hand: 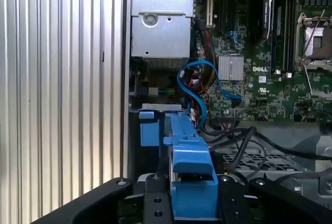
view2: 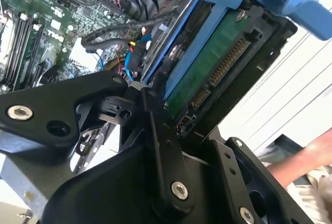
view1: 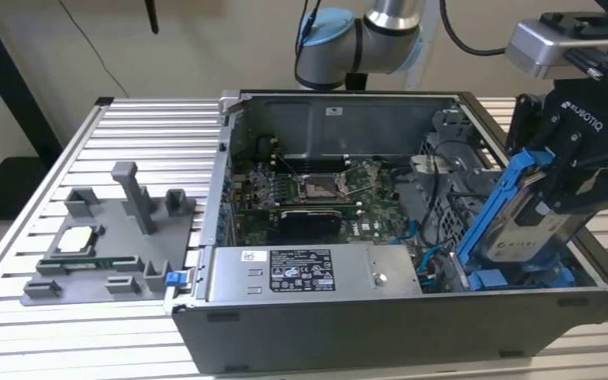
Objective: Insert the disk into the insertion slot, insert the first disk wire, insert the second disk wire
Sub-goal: 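Insert the disk into the insertion slot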
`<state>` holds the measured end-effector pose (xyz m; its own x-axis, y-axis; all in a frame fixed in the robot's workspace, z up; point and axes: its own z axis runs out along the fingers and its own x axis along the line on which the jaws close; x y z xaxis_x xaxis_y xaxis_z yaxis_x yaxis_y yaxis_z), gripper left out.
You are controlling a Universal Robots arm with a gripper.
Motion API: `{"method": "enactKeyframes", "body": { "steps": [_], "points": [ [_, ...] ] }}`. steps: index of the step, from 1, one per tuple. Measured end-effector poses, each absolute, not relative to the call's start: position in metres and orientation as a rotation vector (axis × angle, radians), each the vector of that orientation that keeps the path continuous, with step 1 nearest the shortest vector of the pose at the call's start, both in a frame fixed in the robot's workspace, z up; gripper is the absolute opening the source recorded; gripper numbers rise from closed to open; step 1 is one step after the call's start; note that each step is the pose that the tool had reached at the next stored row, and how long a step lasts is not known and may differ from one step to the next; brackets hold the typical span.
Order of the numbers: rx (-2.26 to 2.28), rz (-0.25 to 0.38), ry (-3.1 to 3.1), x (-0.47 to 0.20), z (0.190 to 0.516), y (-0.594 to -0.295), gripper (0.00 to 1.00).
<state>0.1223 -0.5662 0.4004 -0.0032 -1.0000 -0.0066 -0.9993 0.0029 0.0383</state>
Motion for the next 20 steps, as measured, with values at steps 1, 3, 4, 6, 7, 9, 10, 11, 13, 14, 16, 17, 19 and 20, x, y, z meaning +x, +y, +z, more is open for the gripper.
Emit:
{"method": "enactKeyframes", "body": {
  "steps": [1,3,4,6,7,9,10,11,13,14,16,17,19,20],
  "points": [
    [2.202,-0.05,-2.208,0.122,0.399,-0.566,0.0],
    [2.202,-0.05,-2.209,0.123,0.396,-0.566,0.0],
    [2.203,-0.05,-2.209,0.123,0.395,-0.566,0.0],
    [2.202,-0.049,-2.208,0.123,0.396,-0.566,1.0],
    [2.202,-0.049,-2.208,0.123,0.396,-0.566,1.0],
    [2.202,-0.05,-2.209,0.123,0.401,-0.565,1.0],
    [2.202,-0.05,-2.208,0.123,0.403,-0.565,1.0],
    [2.203,-0.049,-2.209,0.123,0.404,-0.564,1.0],
    [2.203,-0.049,-2.209,0.123,0.404,-0.558,1.0],
    [2.203,-0.048,-2.209,0.123,0.403,-0.555,1.0],
    [2.204,-0.05,-2.211,0.123,0.401,-0.552,1.0],
    [2.203,-0.051,-2.212,0.123,0.4,-0.55,1.0],
    [2.203,-0.053,-2.215,0.123,0.396,-0.549,1.0],
    [2.205,-0.058,-2.217,0.122,0.395,-0.549,1.0]
  ]
}}
